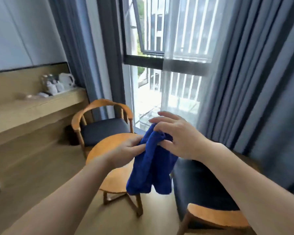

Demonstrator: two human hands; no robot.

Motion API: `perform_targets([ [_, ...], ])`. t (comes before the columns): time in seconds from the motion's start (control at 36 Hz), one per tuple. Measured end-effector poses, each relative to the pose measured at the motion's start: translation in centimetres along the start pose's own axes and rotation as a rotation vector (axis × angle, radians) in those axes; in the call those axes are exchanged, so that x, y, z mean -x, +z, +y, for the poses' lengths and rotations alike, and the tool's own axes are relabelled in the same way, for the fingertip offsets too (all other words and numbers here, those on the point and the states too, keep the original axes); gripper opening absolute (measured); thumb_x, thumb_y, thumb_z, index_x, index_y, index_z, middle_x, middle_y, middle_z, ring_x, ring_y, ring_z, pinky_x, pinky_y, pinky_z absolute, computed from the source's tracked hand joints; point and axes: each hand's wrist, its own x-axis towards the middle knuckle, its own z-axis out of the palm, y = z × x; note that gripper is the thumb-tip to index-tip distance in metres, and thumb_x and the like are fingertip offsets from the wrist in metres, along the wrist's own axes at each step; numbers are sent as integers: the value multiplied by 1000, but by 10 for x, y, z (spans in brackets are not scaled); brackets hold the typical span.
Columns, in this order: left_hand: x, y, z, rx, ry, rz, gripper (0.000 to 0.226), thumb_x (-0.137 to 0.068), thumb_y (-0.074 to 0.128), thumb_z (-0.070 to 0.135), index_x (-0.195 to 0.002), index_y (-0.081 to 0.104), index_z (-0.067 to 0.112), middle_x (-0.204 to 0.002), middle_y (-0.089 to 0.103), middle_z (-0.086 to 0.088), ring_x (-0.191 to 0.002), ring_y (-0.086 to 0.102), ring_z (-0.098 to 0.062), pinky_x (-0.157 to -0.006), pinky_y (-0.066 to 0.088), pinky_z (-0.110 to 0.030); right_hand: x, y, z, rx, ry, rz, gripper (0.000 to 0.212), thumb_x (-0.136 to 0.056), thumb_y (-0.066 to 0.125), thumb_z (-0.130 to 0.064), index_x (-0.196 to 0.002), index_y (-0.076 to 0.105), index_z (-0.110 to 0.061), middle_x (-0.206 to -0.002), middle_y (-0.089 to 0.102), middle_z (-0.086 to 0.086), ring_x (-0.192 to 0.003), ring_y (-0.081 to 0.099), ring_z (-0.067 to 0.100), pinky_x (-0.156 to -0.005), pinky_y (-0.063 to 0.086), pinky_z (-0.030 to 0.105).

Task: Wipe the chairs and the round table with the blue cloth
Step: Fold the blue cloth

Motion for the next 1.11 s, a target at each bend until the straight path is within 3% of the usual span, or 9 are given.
perform_targets([
  [0.06, 22, -38, -11, -8, -46, 62, 28, -101, 41, 27, -122, 56, 18, -120, 58, -17, -110, 54, -33, -96, 43, -43, -44, 25, -20, -72, 8, -26, 28, -81, 48, -33, -101, 62, -20, -124, 62, -4, -127, 46, 22, -105, 37, 36],
  [0.17, 75, -121, -35, -39, -149, 223, 42, -94, 34, 48, -106, 60, 18, -95, 66, -1, -94, 60, -25, -92, 46, -31, -131, 79, -61, -171, 55, -88, 12, -90, 58, -24, -101, 58, -23, -96, 65, -3, -92, 59, 21, -80, 48, 35],
  [0.25, 123, -186, -64, -72, -209, 292, 66, -80, 31, 72, -123, 57, 29, -110, 65, 2, -106, 59, -24, -102, 40, -45, -188, 119, -91, -270, 41, -95, 19, -93, 58, -22, -88, 47, -38, -82, 57, -16, -76, 55, 5, -68, 42, 24],
  [0.47, 220, -320, -120, -193, -231, 561, 42, -85, 68, 26, -122, 52, 34, -109, 65, 7, -100, 64, -13, -85, 55, -39, -326, 209, -159, -550, 43, -60, 9, -92, 60, -24, -100, 58, -21, -89, 64, -4, -82, 62, 14, -71, 54, 32],
  [0.56, 241, -357, -148, -217, -236, 809, 11, -90, 62, 22, -101, 65, 19, -94, 69, -3, -89, 65, -18, -85, 53, -46, -372, 242, -177, -653, 48, -84, 10, -93, 60, -25, -102, 59, -20, -88, 66, -4, -82, 63, 12, -73, 56, 35],
  [0.67, 257, -399, -177, -72, -237, 1005, 26, -84, 63, 31, -92, 65, 7, -87, 67, -12, -82, 63, -23, -77, 50, -40, -432, 298, -189, -729, 86, -190, 10, -95, 57, -28, -103, 56, -24, -92, 66, -6, -85, 64, 15, -74, 55, 37],
  [0.78, 262, -449, -208, 49, -274, 1183, 26, -80, 66, 30, -93, 62, 7, -79, 65, -6, -74, 60, -19, -68, 49, -34, -491, 356, -196, -671, 31, -308, 11, -97, 53, -32, -105, 46, -29, -87, 59, -12, -80, 58, 9, -62, 42, 22],
  [0.92, 255, -524, -238, 44, -322, 1342, 16, -86, 66, 18, -101, 61, 14, -94, 68, -6, -86, 65, -24, -77, 56, -44, -577, 416, -202, -688, -18, -396, 15, -96, 55, -35, -104, 48, -23, -96, 61, -6, -90, 60, 14, -78, 54, 37],
  [1.11, 246, -637, -247, -23, -369, 1457, 13, -86, 67, 18, -98, 66, 20, -93, 70, 1, -87, 67, -15, -77, 57, -34, -701, 475, -209, -838, -46, -507, 18, -96, 55, -33, -107, 53, -19, -98, 68, -1, -90, 65, 17, -81, 56, 44],
])
